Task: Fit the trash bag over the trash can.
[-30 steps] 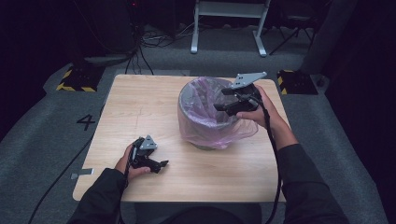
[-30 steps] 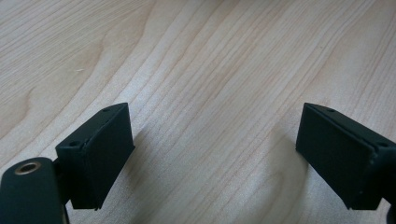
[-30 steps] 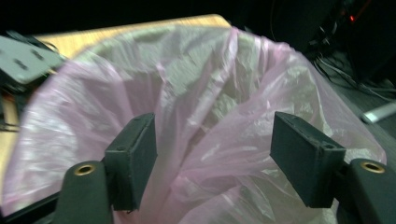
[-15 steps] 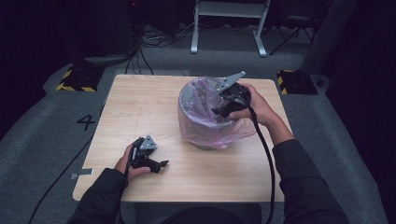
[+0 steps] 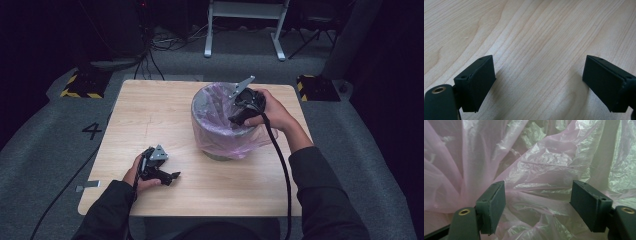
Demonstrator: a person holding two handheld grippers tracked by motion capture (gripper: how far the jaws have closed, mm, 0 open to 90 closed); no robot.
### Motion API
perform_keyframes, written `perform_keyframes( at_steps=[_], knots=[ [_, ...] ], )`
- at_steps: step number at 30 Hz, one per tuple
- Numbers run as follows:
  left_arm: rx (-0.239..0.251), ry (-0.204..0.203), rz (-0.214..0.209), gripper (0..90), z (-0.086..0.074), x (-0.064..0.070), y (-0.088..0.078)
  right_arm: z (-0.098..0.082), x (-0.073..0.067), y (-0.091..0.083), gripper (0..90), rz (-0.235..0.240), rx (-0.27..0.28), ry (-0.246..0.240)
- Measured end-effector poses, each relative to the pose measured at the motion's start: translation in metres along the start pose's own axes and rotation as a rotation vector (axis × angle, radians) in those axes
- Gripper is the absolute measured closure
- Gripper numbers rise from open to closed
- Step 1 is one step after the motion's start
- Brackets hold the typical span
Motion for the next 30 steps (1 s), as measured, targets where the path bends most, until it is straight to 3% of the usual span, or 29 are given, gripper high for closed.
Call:
perform_keyframes(
  at_steps=[17, 25, 30],
  knots=[
    [0.000, -0.001, -0.001, 11.0, 0.0000, 0.0001, 0.0000, -0.0028, 0.0043, 0.0076, 27.8, -0.018, -0.129, 0.001],
    [0.000, -0.001, -0.001, 11.0, 0.0000, 0.0001, 0.0000, -0.0044, 0.0039, 0.0084, 27.2, -0.020, -0.161, -0.020],
    [0.000, 0.000, -0.001, 11.0, 0.0000, 0.0001, 0.0000, -0.0041, 0.0041, 0.0083, 27.2, -0.019, -0.155, -0.020]
  ],
)
Point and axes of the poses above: each handheld gripper's, and its own axes: y roughly forward along the jaws, z roughly out of its top, x roughly to its right, the point moved 8 cm from there along y, roughly forward along the jaws, and after that the axes turned 9 degrees about z, right-handed, at the moved point
